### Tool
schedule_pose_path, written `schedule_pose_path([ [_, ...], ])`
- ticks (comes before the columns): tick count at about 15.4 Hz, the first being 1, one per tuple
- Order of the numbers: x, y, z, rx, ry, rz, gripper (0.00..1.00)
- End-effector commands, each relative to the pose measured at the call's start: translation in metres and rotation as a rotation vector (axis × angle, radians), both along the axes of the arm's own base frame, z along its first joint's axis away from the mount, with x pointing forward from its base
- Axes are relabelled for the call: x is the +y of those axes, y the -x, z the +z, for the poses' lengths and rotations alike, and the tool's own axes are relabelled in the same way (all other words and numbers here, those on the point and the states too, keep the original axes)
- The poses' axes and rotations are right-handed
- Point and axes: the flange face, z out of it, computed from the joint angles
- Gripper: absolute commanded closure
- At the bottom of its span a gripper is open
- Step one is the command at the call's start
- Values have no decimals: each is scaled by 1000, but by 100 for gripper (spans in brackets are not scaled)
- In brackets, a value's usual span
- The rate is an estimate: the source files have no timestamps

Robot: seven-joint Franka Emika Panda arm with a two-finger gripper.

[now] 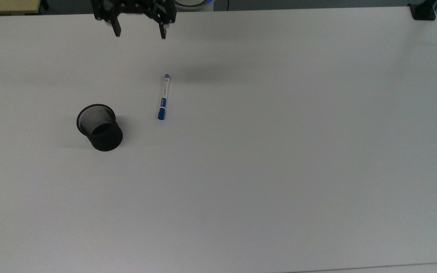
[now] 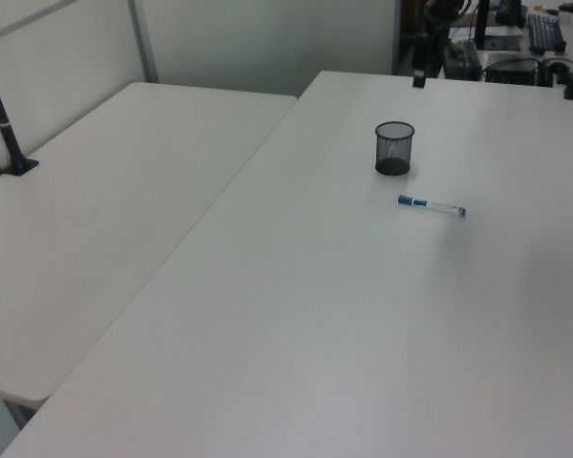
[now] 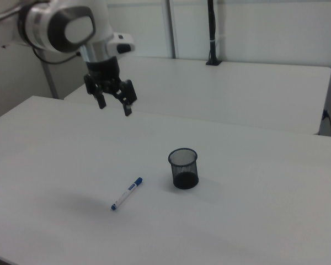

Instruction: Remove the marker

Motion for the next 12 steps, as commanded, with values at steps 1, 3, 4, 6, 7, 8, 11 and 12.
schedule_pose_path([
  [1, -5, 39, 37, 27, -2, -63, 0],
  [3, -13, 45, 39, 51, -2, -67, 0],
  [4, -15, 45, 39, 46, 0, -68, 0],
  [6, -27, 40, 38, 25, 15, -67, 0],
  [7, -32, 32, 35, -2, 35, -44, 0],
  [8, -36, 28, 33, -9, 46, -34, 0],
  [11, -38, 22, 35, -14, 53, -39, 0],
  [12, -37, 21, 34, -10, 53, -39, 0],
])
